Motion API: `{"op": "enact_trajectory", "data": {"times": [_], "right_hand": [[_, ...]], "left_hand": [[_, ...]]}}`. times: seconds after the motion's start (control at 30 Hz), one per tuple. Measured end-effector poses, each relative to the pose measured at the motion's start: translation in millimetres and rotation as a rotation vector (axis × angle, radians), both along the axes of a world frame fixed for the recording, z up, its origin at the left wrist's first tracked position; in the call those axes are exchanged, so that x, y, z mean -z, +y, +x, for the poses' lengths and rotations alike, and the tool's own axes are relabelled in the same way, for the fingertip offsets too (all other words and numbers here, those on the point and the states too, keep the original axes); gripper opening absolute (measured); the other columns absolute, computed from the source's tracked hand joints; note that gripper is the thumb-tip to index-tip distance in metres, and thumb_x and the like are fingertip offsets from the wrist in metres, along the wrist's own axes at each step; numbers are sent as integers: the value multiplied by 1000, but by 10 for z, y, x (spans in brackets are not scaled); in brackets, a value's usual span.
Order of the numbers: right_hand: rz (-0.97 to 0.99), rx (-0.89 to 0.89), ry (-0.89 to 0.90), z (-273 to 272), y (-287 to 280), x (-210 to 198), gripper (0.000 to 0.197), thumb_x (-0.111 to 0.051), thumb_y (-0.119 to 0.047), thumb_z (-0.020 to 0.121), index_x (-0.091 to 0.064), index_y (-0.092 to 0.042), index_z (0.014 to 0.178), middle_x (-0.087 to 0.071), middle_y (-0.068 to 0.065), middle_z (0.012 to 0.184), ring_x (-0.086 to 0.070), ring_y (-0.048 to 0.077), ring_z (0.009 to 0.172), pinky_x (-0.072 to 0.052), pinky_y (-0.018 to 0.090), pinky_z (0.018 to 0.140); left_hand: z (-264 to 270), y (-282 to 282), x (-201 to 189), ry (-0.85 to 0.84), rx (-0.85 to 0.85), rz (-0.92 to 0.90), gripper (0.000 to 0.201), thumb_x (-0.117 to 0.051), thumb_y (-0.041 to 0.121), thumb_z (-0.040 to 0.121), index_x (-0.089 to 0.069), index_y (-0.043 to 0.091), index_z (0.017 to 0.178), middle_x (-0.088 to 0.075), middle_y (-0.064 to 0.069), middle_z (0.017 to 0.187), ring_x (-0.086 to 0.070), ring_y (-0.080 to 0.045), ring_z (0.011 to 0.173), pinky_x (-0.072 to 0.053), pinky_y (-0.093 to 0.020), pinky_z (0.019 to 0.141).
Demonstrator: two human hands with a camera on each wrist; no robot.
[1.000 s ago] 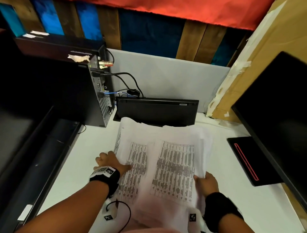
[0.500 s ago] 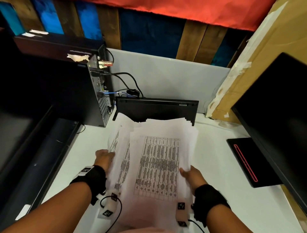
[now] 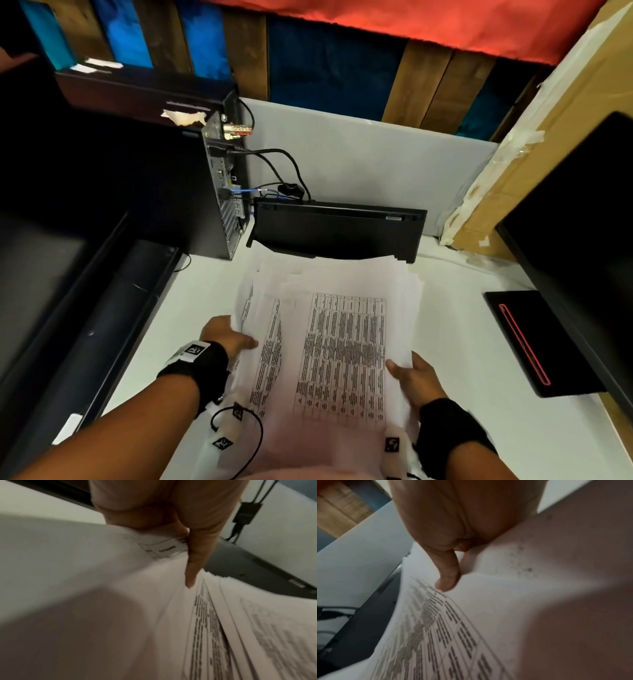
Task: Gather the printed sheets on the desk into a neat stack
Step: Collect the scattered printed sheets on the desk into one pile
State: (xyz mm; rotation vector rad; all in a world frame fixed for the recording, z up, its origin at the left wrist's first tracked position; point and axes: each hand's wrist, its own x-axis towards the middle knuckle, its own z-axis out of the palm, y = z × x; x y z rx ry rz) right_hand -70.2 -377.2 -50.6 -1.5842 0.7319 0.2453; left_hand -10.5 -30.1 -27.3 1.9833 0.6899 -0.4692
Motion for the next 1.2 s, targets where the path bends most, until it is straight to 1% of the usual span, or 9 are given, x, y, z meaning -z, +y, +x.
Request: {"op": "enact_trajectory", "data": {"times": [0.17, 0.27, 0.4, 0.5, 0.67, 0.73, 0.83, 1.1, 1.2], "right_hand": [[-92, 36, -24, 8, -95, -6, 18, -63, 7, 87, -62, -11, 88, -67, 6, 83, -61, 20, 75, -50, 20, 62], [-86, 75, 22, -9, -130, 120, 14, -66, 5, 82, -68, -5, 92, -73, 10, 84, -67, 26, 79, -53, 34, 80], [-122, 133, 22, 28, -290, 420, 22, -72, -5, 70, -71, -17, 89, -76, 11, 96, -70, 34, 94, -51, 42, 91], [-236, 150, -9, 69, -326, 247, 32, -67, 4, 77, -66, -12, 105, -72, 14, 105, -67, 34, 101, -49, 46, 99], [-472, 67, -11, 119, -426, -89, 53, -63, 6, 81, -51, -5, 131, -61, 6, 112, -57, 23, 103, -41, 32, 98], [-521, 75, 25, 115, -497, -174, 45, -63, 1, 81, -56, -10, 124, -64, 14, 121, -61, 31, 107, -46, 37, 99], [-588, 90, 20, 98, -658, -314, 18, -65, -3, 79, -62, -11, 95, -71, 19, 100, -67, 34, 89, -54, 43, 88], [-761, 146, -350, 213, -853, -1485, 27, -66, -9, 84, -63, -23, 108, -71, 10, 93, -68, 29, 93, -56, 36, 81], [-703, 183, -518, 245, -721, -2026, 11, -68, -13, 86, -63, -18, 95, -66, 6, 84, -63, 21, 79, -53, 40, 82]], "left_hand": [[72, -16, -379, -199, 0, -25, 26, -83, -7, 62, -68, 4, 81, -73, -13, 83, -70, -28, 77, -56, -32, 75], [159, 46, -625, -301, 55, 39, 24, -83, -4, 63, -68, 10, 76, -73, -11, 83, -69, -27, 77, -55, -32, 76], [222, 208, -881, -362, 95, 175, 20, -80, 4, 66, -67, 17, 72, -74, -8, 84, -69, -27, 81, -55, -36, 78], [203, 304, -1005, -400, 112, 230, 17, -78, 6, 68, -69, 14, 79, -74, -8, 86, -69, -28, 83, -56, -43, 81], [227, 359, -1142, -456, 211, 265, 18, -74, 5, 74, -63, 20, 71, -70, -2, 78, -65, -23, 75, -50, -34, 71], [256, 435, -1071, -426, 204, 263, 17, -74, 4, 74, -66, 20, 76, -71, -4, 82, -66, -25, 77, -49, -33, 73], [251, 590, -814, -315, 137, 175, 22, -76, 2, 72, -72, 11, 91, -74, -9, 91, -70, -28, 84, -55, -42, 84], [19, 748, -195, -25, -48, 30, 19, -82, -5, 66, -68, 1, 77, -73, -23, 94, -69, -34, 85, -54, -43, 87], [-42, 690, -46, 69, -27, 5, 29, -85, 0, 64, -70, -4, 88, -73, -22, 98, -69, -33, 91, -53, -42, 90]]}}
